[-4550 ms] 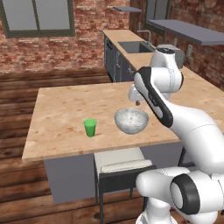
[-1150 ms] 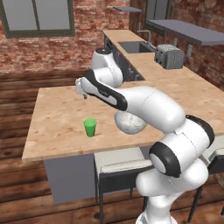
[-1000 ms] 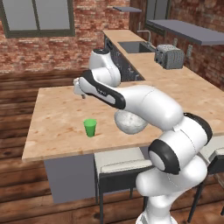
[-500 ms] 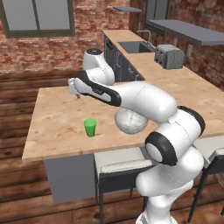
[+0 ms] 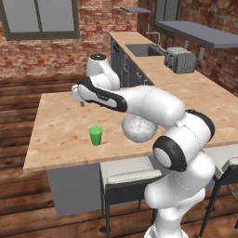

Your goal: Place the cup inside the bowl on the dining table and move the bowl to any counter.

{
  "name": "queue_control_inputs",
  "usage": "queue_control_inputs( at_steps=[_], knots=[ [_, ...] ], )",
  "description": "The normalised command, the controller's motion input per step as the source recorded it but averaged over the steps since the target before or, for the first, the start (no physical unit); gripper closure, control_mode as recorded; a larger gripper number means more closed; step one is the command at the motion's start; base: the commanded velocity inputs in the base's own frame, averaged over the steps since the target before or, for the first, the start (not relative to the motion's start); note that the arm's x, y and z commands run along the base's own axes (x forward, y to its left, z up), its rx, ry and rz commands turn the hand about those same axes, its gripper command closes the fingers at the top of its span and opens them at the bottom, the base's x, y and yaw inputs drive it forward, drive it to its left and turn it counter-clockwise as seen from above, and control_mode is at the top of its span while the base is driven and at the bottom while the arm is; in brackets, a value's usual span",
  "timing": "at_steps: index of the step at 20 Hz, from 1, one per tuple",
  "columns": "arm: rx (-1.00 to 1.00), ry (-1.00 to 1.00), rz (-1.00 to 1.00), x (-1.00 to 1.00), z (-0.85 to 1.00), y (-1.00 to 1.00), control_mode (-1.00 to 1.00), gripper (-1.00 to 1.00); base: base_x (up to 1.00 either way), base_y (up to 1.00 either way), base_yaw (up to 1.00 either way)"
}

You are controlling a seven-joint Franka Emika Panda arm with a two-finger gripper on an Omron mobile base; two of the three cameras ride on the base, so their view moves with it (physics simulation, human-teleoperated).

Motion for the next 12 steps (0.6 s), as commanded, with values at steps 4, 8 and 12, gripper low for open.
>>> queue_control_inputs(
  at_steps=[4, 8, 12],
  knots=[
    [0.00, 0.00, 0.00, 0.03, -0.20, 0.00, -1.00, -1.00, 0.00, 0.00, 0.00],
    [0.00, 0.00, 0.00, 0.02, -0.17, 0.00, -1.00, -1.00, 0.00, 0.00, 0.00],
    [0.00, 0.00, 0.00, 0.00, -0.20, 0.00, -1.00, -1.00, 0.00, 0.00, 0.00]
  ],
)
